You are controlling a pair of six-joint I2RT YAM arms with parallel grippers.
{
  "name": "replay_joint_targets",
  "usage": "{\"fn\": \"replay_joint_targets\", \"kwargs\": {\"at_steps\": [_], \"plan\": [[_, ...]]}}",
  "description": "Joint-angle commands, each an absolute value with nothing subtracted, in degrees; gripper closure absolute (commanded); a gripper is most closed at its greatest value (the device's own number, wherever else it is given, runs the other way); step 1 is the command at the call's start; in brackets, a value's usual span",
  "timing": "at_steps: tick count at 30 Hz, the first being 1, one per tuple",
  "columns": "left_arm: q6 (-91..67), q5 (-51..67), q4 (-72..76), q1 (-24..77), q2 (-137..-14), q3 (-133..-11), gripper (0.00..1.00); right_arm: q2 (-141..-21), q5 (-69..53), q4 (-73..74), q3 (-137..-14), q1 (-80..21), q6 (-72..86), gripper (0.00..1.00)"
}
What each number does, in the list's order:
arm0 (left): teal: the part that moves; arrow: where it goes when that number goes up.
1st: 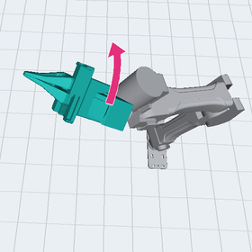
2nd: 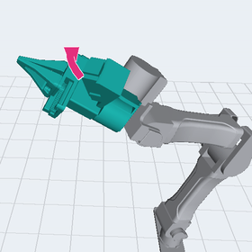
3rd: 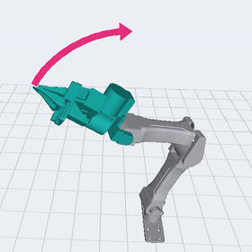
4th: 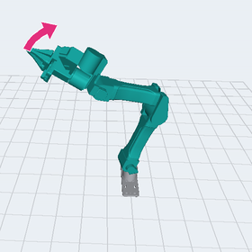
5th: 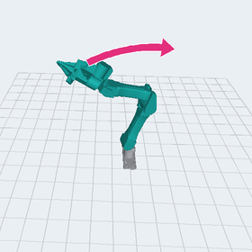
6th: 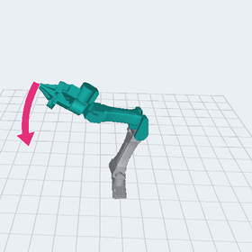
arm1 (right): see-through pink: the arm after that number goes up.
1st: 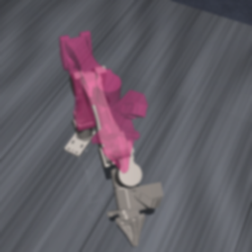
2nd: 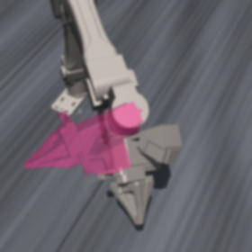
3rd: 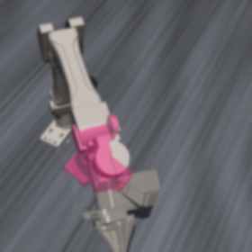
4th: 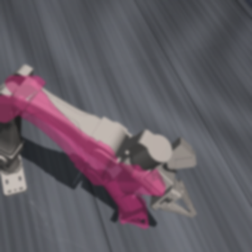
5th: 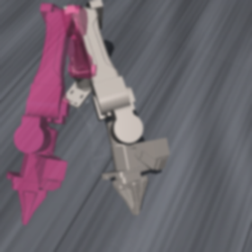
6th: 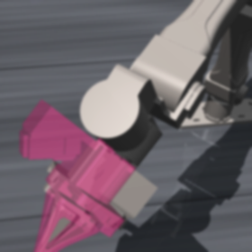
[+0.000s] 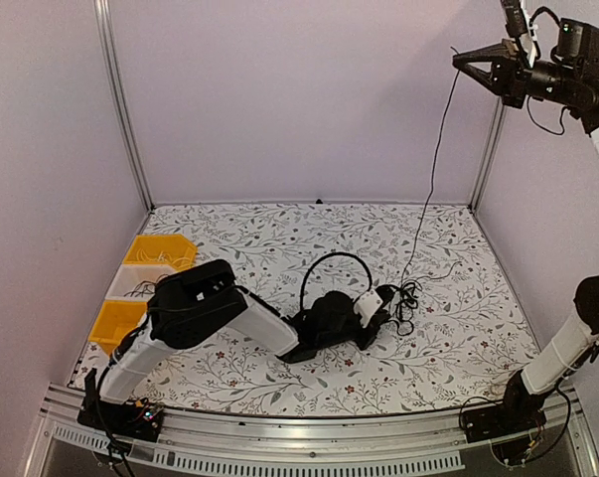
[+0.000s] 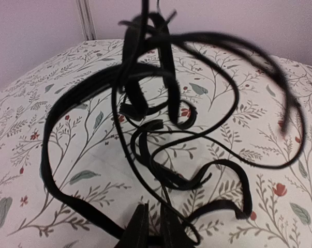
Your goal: Untangle the cables
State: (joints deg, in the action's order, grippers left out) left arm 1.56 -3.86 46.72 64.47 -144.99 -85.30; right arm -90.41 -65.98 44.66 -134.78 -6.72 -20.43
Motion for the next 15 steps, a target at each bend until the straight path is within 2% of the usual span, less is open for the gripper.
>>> {"fn": "replay_joint_targets", "kwargs": {"at_steps": [1,3,5,7,11,15], "plan": [[0.6,-8.5,51.2,63.8,-131.7,-72.8,0.89,-88.3,-59.2,43.5,-124.7,-6.6,-22.5,1.0],[0.1,-10.9,50.7,63.8,-126.8,-67.7,0.78,-87.3,-58.4,43.5,-120.5,-6.6,-23.6,1.0],[-2.1,-12.1,49.8,63.8,-122.7,-64.1,0.61,-86.3,-58.4,43.5,-116.9,-6.7,-24.5,1.0],[-2.1,-11.5,49.3,63.9,-119.5,-61.7,0.51,-85.6,-58.5,43.6,-114.0,-6.9,-25.0,1.0],[-0.1,-8.6,50.9,64.5,-116.7,-61.2,0.43,-84.6,-57.7,44.5,-110.5,-8.8,-26.7,1.0],[1.7,-10.1,50.4,64.7,-119.9,-67.9,0.37,-84.6,-56.9,45.6,-110.7,-11.1,-28.3,1.0]]}}
